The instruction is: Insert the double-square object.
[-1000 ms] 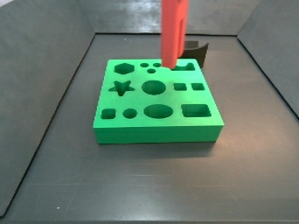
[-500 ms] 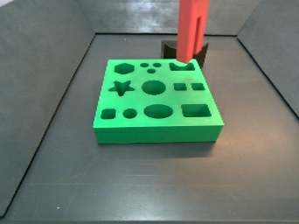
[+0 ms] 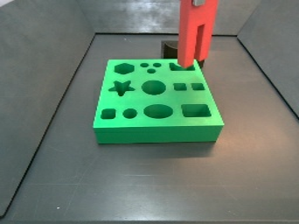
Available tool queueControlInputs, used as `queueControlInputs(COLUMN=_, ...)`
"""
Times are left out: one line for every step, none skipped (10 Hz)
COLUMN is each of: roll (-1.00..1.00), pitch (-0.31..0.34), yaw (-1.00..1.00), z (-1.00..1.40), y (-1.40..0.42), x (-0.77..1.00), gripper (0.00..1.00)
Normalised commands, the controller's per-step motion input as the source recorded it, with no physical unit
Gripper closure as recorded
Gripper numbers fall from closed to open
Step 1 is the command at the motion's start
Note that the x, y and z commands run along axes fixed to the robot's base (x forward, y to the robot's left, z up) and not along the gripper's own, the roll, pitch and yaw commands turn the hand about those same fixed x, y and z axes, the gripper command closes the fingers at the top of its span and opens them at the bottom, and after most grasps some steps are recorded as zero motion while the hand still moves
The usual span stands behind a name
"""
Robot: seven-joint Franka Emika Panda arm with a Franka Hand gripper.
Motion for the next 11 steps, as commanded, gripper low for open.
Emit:
queueControlInputs(roll=0.0, pitch=0.024, yaw=-0.87, z=-0.14, y=0.0, x=0.12, gripper=1.0)
queueControlInputs(roll=0.0, pitch=0.046, yaw=-0.86, z=-0.15, y=0.0, x=0.09, gripper=1.0)
queueControlInputs(roll=0.0, pitch=0.044, yaw=-0.87, z=-0.16, y=0.0, x=0.08, gripper=1.0)
queueControlInputs(roll=0.01, pitch=0.059, yaw=-0.82, z=-0.17, y=0.0, x=0.12, gripper=1.0)
queueControlInputs(roll=0.02, pitch=0.076, yaw=-0.77, z=-0.2, y=0.0, x=0.16, gripper=1.0)
queueControlInputs(roll=0.03, pitch=0.091, yaw=-0.73, z=-0.21, y=0.0, x=0.18, gripper=1.0)
queueControlInputs(roll=0.07, pitch=0.109, yaw=-0.63, z=-0.25, y=0.0, x=0.27, gripper=1.0)
queueControlInputs(roll=0.11, pitch=0.116, yaw=-0.55, z=-0.23, y=-0.05, x=0.3, gripper=1.0)
queueControlInputs(roll=0.14, pitch=0.094, yaw=-0.51, z=-0.14, y=-0.03, x=0.23, gripper=1.0)
queueControlInputs(roll=0.13, pitch=0.103, yaw=-0.2, z=-0.09, y=-0.01, x=0.0, gripper=1.0)
queueControlInputs(roll=0.11, pitch=0.089, yaw=-0.25, z=-0.12, y=-0.01, x=0.0, gripper=1.0)
